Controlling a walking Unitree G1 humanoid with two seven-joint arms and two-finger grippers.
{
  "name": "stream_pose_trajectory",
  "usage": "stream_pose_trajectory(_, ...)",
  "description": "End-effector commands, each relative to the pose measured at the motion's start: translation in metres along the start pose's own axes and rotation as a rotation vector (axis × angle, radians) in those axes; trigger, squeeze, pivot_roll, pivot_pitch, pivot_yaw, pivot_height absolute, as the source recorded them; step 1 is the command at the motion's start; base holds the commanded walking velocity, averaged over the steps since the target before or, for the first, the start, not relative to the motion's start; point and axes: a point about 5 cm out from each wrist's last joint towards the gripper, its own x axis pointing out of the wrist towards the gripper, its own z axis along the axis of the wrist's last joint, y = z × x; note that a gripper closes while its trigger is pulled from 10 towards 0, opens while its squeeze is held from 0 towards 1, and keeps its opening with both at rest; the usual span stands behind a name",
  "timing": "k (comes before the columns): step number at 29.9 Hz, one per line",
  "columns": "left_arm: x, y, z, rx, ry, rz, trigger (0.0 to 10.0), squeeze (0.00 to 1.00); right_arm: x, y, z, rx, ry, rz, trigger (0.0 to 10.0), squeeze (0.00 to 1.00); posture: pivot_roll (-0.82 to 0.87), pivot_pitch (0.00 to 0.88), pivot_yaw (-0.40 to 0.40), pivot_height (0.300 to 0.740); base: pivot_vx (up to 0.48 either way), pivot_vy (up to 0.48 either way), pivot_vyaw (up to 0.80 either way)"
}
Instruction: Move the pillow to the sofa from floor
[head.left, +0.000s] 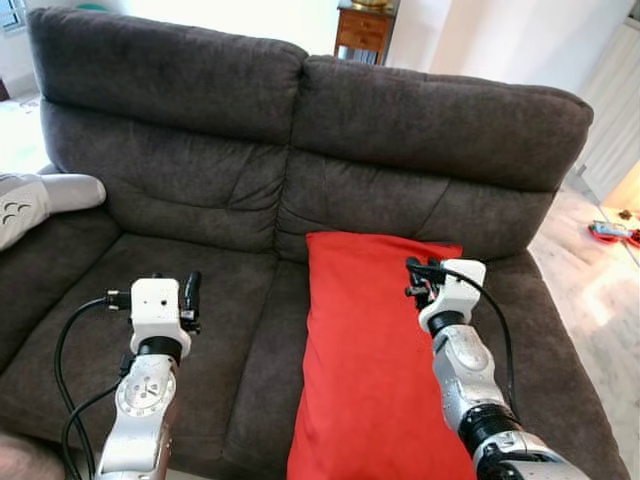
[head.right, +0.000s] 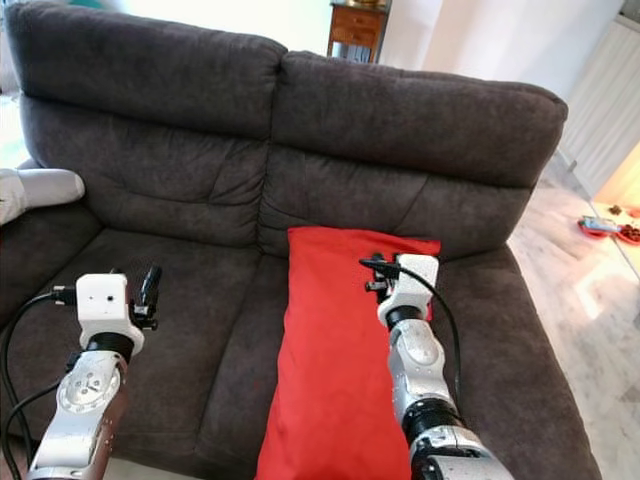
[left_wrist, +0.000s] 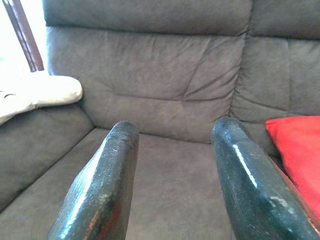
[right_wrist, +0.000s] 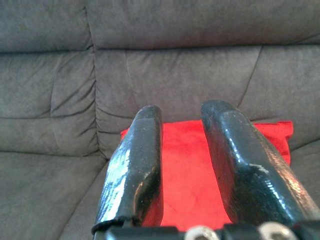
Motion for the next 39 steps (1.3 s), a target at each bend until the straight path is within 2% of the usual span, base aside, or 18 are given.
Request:
stream_pose_trajectory(1, 0.0025, -0.0044, 0.0029, 0.011, -0.024, -0.004, 10.0, 0.0, -0.0002, -0.0036, 0.0035, 0.002, -0.021, -0.009, 10.0, 0.0, 0.21, 0.0, -0.15, 0.74, 0.0, 0.0, 0.0)
stream_pose_trajectory(22, 0.0007, -0.0091, 0.0016, -0.022, -0.047, -0.001, 10.0, 0.0, 0.0038, 0.0054, 0.0078, 0.01, -0.031, 0.019, 10.0, 0.0, 0.22, 0.0, -0.165, 0.74, 0.0, 0.0, 0.0)
stream_pose_trajectory(39, 0.0009, -0.0093, 0.0031, -0.031, -0.059, 0.005, 10.0, 0.0, 0.0062, 0.0058, 0.0114, 0.005, -0.036, 0.022, 10.0, 0.0, 0.22, 0.0, -0.166, 0.74, -0.212, 0.0, 0.0)
